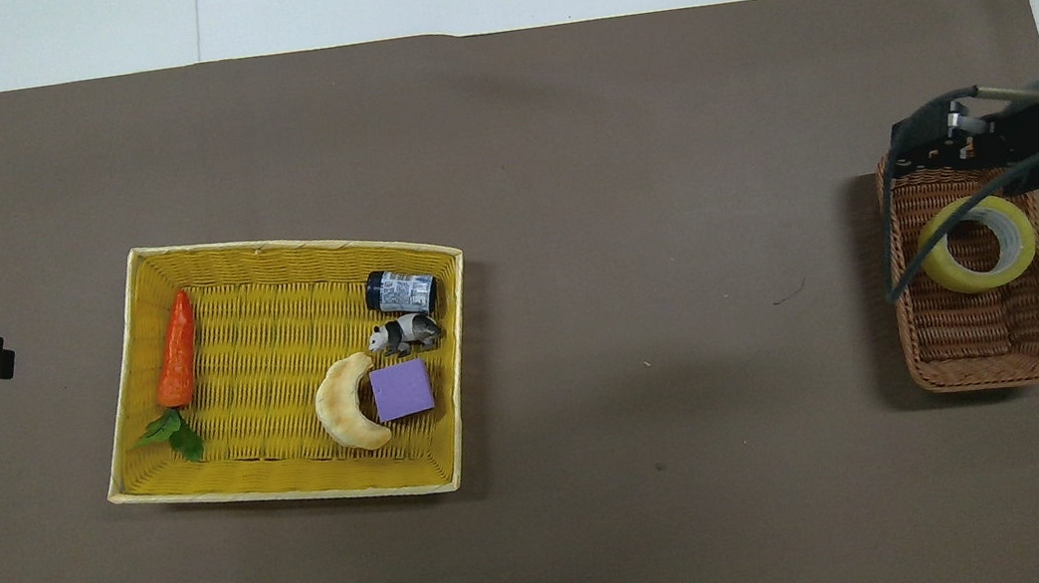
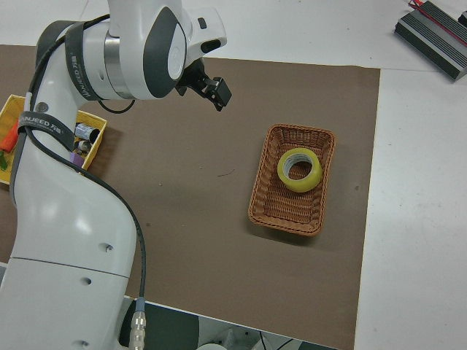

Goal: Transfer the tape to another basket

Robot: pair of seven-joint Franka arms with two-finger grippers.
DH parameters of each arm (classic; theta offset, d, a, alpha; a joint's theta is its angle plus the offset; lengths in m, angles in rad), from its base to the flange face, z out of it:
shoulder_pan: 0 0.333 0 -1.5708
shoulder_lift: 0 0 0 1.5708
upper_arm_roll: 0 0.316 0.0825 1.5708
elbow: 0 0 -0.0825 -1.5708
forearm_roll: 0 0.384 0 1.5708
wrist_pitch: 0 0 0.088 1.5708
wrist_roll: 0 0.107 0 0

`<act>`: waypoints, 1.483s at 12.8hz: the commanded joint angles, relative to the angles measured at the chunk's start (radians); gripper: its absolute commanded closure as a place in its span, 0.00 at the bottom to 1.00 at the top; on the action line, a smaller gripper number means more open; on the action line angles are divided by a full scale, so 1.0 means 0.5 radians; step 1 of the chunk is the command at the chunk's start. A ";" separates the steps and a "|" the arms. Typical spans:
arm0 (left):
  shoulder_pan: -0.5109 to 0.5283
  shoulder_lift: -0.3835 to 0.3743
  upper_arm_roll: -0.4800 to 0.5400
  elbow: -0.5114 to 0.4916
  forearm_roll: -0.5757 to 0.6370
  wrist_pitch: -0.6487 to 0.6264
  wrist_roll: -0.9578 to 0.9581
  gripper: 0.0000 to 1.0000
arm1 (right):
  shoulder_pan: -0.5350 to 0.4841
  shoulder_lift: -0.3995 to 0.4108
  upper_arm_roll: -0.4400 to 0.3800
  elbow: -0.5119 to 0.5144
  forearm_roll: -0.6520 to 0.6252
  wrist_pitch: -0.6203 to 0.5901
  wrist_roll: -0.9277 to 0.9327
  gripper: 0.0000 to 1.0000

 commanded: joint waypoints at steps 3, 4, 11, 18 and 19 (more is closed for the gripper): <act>0.011 -0.013 -0.006 0.004 0.033 -0.012 0.027 0.00 | -0.077 -0.103 -0.065 0.107 -0.009 -0.263 -0.258 0.00; 0.011 -0.013 -0.006 0.004 0.033 -0.012 0.027 0.00 | -0.098 -0.168 -0.075 0.013 -0.009 -0.266 -0.319 0.00; 0.011 -0.013 -0.006 0.004 0.036 -0.012 0.027 0.00 | -0.172 -0.178 -0.069 -0.010 0.019 -0.281 -0.412 0.00; 0.011 -0.013 -0.006 0.004 0.036 -0.012 0.027 0.00 | -0.157 -0.156 -0.069 0.015 -0.021 -0.290 -0.412 0.00; 0.011 -0.013 -0.006 0.004 0.036 -0.012 0.027 0.00 | -0.151 -0.156 -0.066 0.015 -0.021 -0.287 -0.415 0.00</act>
